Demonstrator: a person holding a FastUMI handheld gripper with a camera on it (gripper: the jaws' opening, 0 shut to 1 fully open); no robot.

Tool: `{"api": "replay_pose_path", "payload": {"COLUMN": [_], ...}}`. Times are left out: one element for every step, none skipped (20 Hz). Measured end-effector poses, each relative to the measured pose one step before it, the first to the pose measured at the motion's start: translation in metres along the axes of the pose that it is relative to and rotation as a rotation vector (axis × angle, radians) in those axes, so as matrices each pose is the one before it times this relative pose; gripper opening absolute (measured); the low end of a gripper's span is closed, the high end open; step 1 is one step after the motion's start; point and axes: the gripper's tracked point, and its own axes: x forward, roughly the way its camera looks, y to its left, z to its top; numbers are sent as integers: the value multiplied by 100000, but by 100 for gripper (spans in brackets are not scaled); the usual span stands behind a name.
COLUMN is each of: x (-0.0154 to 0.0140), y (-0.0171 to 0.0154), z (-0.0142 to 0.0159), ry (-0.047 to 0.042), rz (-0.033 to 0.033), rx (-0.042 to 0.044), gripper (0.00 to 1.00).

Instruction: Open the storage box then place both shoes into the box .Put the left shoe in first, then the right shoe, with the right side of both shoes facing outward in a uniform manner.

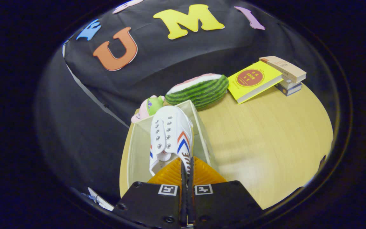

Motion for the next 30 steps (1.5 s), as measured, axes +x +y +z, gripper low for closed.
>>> {"api": "replay_pose_path", "payload": {"x": [639, -1673, 294, -1305, -438, -976, -721, -907, -645, -892, -604, -723, -670, -732, -812, -769, -1084, -979, -1406, -1027, -1178, -1323, -1293, -1254, -1132, -1194, -983, -898, -782, -727], "y": [32, 1291, -115, -773, -67, 481, -97, -192, -9, -184, -188, -186, -254, -426, -250, -156, -231, -234, -183, -163, -428, -808, -755, -789, -712, -545, -459, -273, -274, -924], "z": [-329, 70, 644, 1304, 599, 573, 362, 350, 353, 495, 376, 484, 643, 472, 474, 172, 5, 87, 275, 596, 864, 818, 810, 575, 511, 219, 257, -79, -223, -157], "ry": [-280, -2070, -1754, -4613, -4059, -3003, -1995, -1679, -2081, -2182, -2235, -2428, -3134, -2169, -2233, -1338, -117, -1167, -1997, -3671, -4707, -4922, -4836, -4354, -3883, -2869, -2891, -1316, -74, 284], "rz": [1360, 6324, -2605, -4866, -1322, 1022, -929, 261, 736, 365, 133, 117, -432, -749, -531, -220, 113, -336, 485, 18, -1116, -2832, -3804, -3878, -2900, -2220, -1200, 93, 336, -1748], "rx": [1837, 507, -5435, -6766, -6037, -3447, -1740, -572, 104, 679, 381, 277, -847, -983, -1415, -1224, -127, 586, -310, -433, -2788, -3228, -2759, -2056, -1434, -1040, -277, -386, -81, 344], "gripper": [11, 37, 64, 90, 94, 95, 100, 100, 100, 100, 100, 100, 100, 99, 99, 100, 100, 100, 99, 100, 99, 99, 99, 99, 100, 100, 100, 100, 100, 100]}}
